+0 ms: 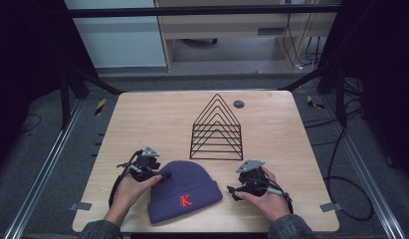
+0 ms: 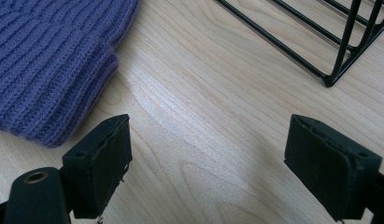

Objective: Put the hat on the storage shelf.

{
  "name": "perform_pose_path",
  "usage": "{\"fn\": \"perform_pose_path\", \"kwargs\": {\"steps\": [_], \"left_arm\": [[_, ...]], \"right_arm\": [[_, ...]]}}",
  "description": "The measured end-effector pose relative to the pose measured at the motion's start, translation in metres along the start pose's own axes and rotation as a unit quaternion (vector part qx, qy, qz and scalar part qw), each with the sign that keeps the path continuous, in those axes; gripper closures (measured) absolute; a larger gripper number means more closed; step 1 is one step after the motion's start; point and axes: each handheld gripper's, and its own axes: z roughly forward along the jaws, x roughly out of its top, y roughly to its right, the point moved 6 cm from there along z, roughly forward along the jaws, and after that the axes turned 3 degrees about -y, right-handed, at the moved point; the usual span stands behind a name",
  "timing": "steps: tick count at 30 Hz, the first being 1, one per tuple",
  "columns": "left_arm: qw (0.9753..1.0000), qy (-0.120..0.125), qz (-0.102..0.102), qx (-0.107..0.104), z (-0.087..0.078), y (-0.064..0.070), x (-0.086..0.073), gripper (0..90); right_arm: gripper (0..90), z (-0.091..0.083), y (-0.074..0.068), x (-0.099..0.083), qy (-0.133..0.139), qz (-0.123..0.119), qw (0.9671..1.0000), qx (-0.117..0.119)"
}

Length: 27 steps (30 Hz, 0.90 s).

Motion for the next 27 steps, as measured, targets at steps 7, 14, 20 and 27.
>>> {"fn": "perform_pose_path", "kwargs": {"steps": [7,14,20,27], "left_arm": [[0.9999,-0.013,-0.005,-0.006,0.008,0.002,0.000,48.2],[0.9997,-0.018,-0.002,-0.019,0.009,0.005,-0.001,66.8],[0.9997,-0.019,0.003,-0.016,0.007,0.006,-0.001,75.7],[0.9998,0.015,0.015,-0.005,-0.009,0.009,0.005,77.7]], "right_arm": [[14.9,0.000,-0.001,0.000,-0.001,-0.001,1.0000,0.001],[14.9,-0.001,-0.002,0.001,0.003,0.000,1.0000,0.003],[14.9,-0.001,-0.001,0.002,0.005,0.002,1.0000,0.003],[14.7,-0.003,0.001,0.002,0.010,0.003,0.9999,0.000]]}}
